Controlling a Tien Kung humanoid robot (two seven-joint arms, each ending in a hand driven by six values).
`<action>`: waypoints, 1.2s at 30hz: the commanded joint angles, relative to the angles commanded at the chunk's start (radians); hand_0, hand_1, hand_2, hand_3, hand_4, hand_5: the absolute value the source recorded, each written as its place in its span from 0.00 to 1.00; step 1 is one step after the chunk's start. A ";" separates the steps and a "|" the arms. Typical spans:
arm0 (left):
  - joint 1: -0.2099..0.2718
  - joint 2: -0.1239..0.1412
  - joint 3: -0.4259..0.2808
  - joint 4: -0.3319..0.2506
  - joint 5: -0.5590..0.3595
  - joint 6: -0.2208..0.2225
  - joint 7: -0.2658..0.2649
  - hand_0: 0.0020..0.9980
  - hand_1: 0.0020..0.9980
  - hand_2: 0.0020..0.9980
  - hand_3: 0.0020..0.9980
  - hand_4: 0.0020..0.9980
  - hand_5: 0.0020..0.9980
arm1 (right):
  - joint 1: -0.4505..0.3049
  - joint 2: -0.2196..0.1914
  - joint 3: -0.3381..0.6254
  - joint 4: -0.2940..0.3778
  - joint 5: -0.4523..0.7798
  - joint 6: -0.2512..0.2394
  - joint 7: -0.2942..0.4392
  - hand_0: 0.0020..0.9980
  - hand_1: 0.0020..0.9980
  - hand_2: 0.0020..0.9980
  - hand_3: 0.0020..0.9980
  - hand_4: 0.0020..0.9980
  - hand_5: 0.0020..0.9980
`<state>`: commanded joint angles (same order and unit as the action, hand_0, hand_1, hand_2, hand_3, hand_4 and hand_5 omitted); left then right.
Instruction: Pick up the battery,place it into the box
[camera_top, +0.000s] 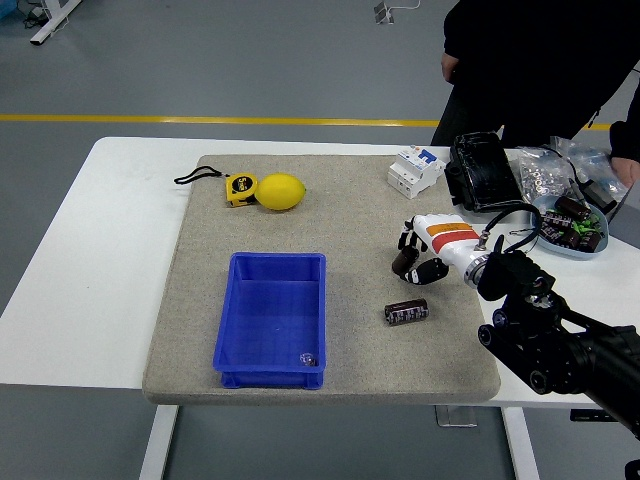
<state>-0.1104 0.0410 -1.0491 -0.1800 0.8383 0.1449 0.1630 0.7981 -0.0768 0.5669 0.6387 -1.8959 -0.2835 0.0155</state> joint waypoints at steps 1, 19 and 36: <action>-0.001 0.000 0.000 0.000 -0.001 0.000 0.000 0.76 0.71 0.73 0.63 0.70 0.61 | 0.000 0.000 0.000 0.000 -0.001 -0.001 0.000 0.27 0.40 0.46 0.48 0.93 0.20; -0.007 -0.001 0.005 0.000 -0.009 0.000 -0.002 0.76 0.71 0.73 0.63 0.70 0.61 | 0.004 0.000 0.001 -0.007 -0.005 -0.007 -0.005 0.26 0.39 0.45 0.47 0.90 0.20; -0.006 -0.001 0.000 0.000 -0.002 0.000 -0.001 0.76 0.71 0.73 0.63 0.70 0.62 | 0.004 0.001 -0.002 -0.008 -0.005 -0.008 -0.005 0.23 0.36 0.43 0.47 0.88 0.21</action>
<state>-0.1164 0.0402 -1.0492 -0.1800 0.8363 0.1446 0.1617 0.8020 -0.0754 0.5653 0.6312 -1.9012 -0.2910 0.0108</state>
